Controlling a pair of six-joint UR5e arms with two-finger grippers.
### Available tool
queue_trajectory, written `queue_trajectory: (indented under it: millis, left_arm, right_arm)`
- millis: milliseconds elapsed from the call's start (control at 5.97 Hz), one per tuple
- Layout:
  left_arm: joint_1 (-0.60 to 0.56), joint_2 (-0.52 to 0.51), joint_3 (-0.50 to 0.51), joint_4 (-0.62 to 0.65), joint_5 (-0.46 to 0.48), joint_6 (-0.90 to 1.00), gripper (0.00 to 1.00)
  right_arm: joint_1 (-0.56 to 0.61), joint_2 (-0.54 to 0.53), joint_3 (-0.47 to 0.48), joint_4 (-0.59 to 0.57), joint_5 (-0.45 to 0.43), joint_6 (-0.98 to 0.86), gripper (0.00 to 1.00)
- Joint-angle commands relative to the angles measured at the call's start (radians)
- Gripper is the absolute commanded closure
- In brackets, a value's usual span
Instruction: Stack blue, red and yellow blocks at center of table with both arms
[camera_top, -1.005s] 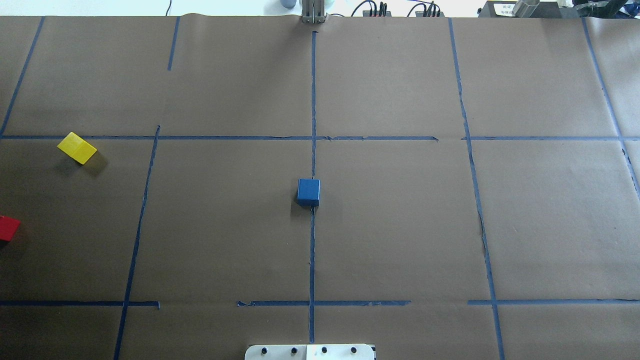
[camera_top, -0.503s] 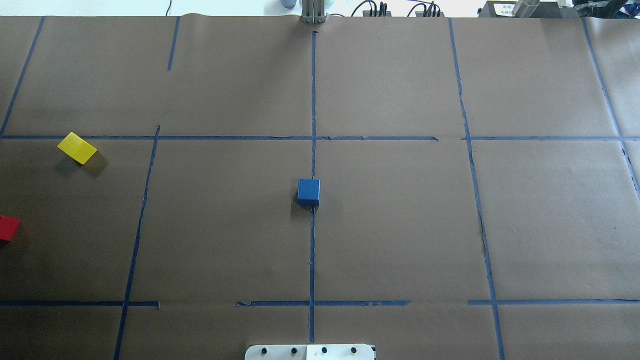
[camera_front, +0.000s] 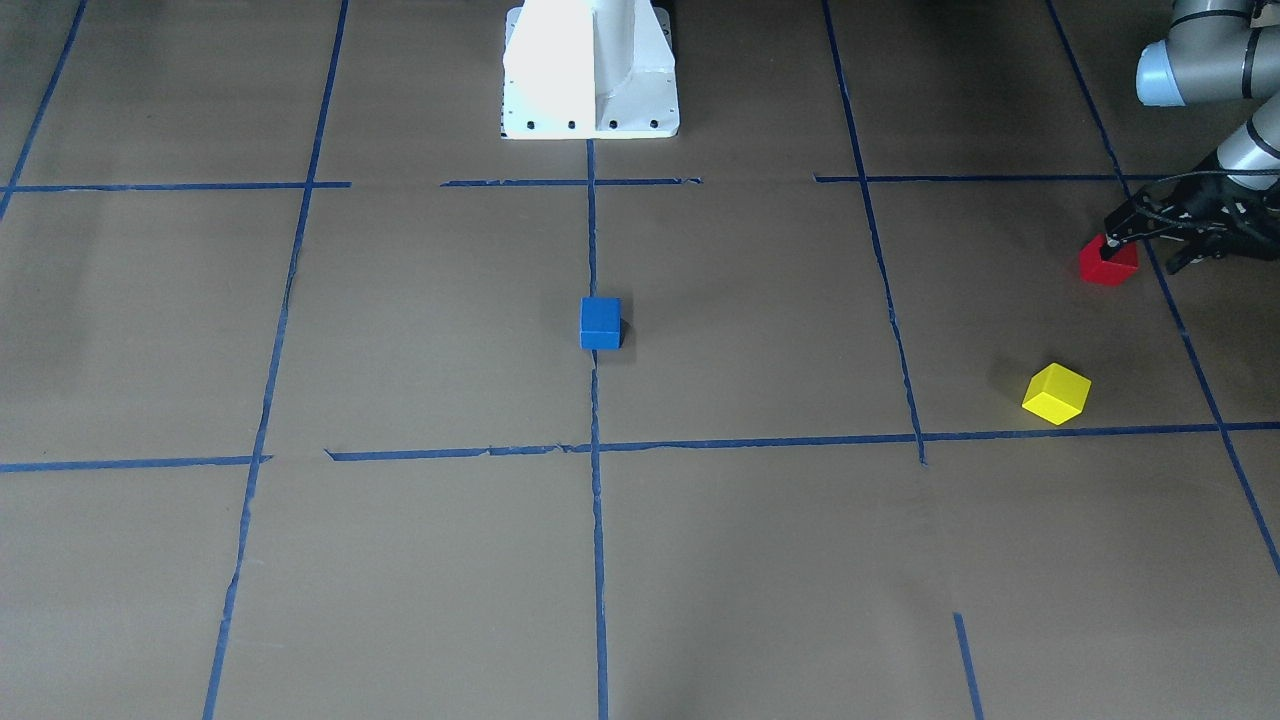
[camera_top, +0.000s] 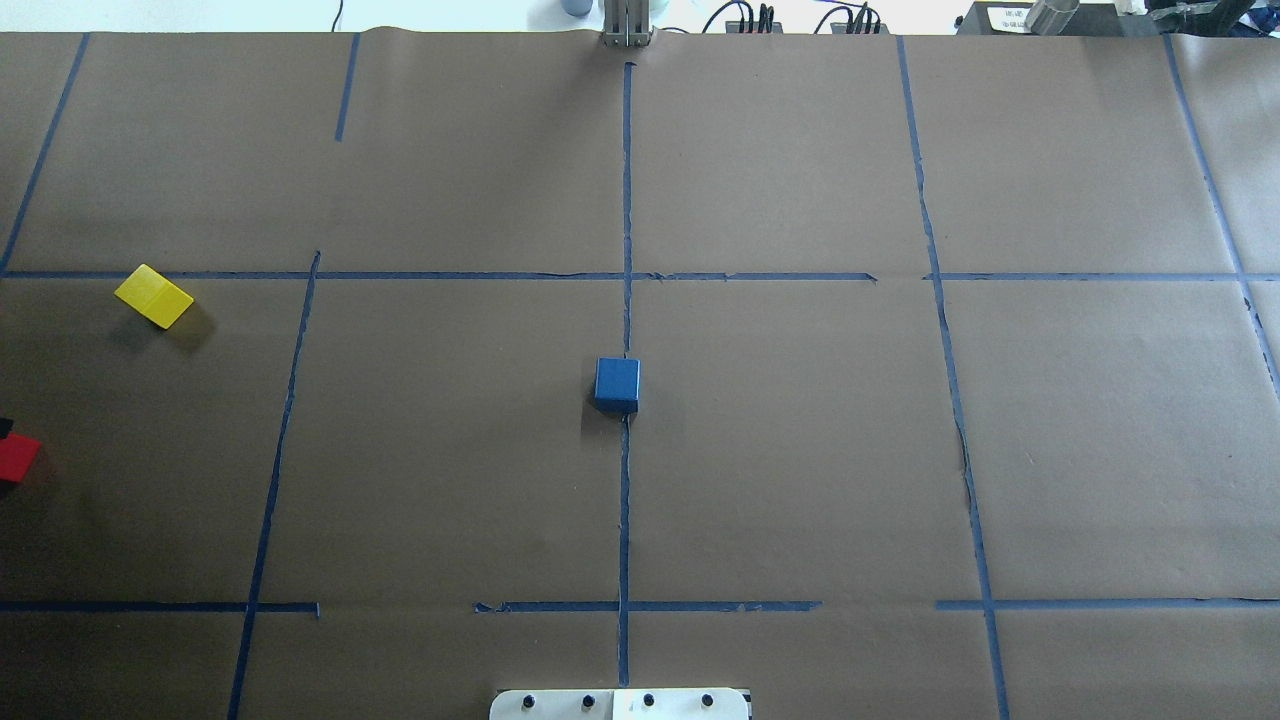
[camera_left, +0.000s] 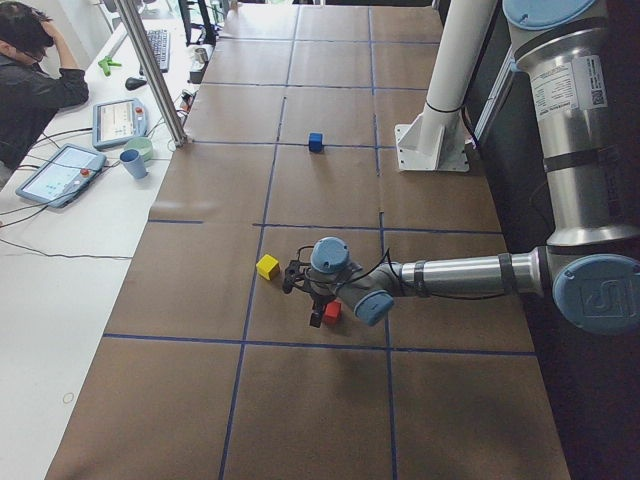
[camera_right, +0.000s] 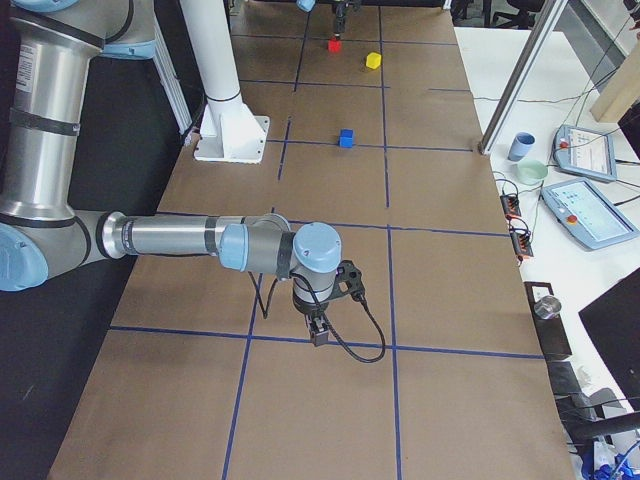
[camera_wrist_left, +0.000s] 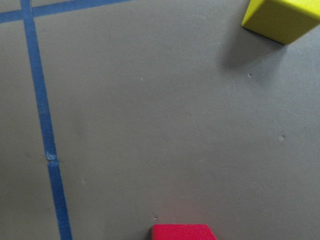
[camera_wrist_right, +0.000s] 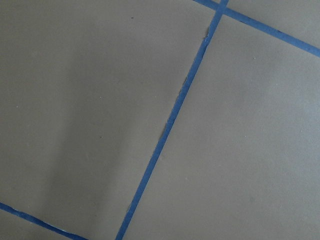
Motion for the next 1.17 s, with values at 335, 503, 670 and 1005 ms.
queue_trajectory:
  millis: [335,503,670,1005]
  left_arm:
    - [0.057,0.004,0.026,0.002,0.040,-0.001,0.18]
    - [0.057,0.003,0.029,0.003,0.046,-0.002,0.72]
    - [0.057,0.003,0.027,0.002,0.058,-0.001,0.93]
    - [0.056,-0.002,-0.053,0.006,0.057,-0.008,0.98]
  right_arm:
    - [0.000,0.000,-0.006,0.000,0.000,0.000,0.00]
    - [0.000,0.002,-0.009,0.000,0.001,0.000,0.00]
    - [0.000,0.002,-0.012,0.000,0.001,0.000,0.00]
    - [0.000,0.003,-0.012,0.000,0.001,0.001,0.00]
